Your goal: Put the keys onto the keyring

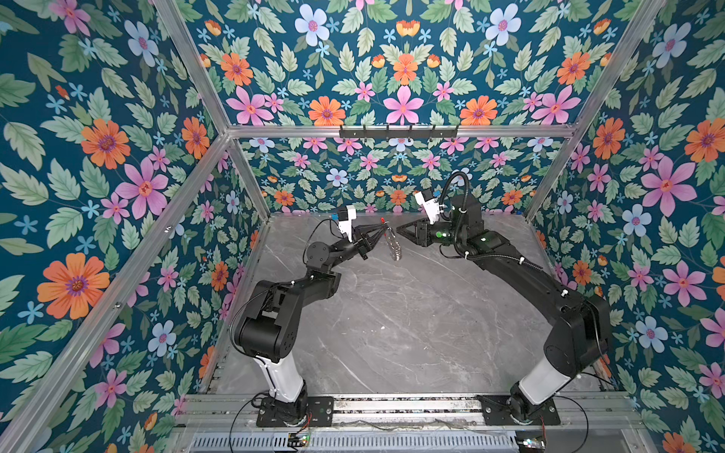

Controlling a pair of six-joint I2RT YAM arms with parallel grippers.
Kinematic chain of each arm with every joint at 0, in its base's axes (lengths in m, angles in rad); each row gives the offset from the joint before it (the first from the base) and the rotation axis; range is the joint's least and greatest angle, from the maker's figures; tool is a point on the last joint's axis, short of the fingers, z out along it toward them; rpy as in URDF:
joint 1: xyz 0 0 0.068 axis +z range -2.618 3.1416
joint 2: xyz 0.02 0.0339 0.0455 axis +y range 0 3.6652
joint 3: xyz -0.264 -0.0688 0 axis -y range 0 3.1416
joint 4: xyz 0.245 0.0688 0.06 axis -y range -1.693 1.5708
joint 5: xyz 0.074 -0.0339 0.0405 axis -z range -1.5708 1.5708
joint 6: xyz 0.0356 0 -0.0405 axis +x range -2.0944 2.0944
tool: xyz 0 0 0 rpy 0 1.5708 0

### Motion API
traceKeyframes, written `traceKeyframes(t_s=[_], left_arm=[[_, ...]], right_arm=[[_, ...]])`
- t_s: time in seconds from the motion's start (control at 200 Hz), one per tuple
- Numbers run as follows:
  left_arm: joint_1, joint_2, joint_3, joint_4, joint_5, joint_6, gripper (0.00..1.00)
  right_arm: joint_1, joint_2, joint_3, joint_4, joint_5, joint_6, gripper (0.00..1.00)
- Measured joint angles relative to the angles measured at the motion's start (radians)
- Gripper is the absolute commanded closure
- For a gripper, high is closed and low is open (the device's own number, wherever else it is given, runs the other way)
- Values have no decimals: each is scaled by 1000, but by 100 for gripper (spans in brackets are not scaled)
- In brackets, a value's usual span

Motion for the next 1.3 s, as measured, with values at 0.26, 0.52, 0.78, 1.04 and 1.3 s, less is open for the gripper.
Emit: traceKeyframes(t_s=[0.26,0.52,0.78,1.04,1.3], left_arm=[[-22,6,5,48,-36,-21,100],[-42,5,-8,70,-95,12,100],[-110,-10,-35,64,-243,134,100],[-121,-9,-48,50,-290,177,100],[-113,28,9,41,-193,113,100]], right_arm=[[8,45,55,21,-30,57,70],[54,57,60,37,15,68,74],[71,71,58,11,30,87,74],[58,36,47,-41,109,82,74],[-48,-7,-12,-3,61,101,68]])
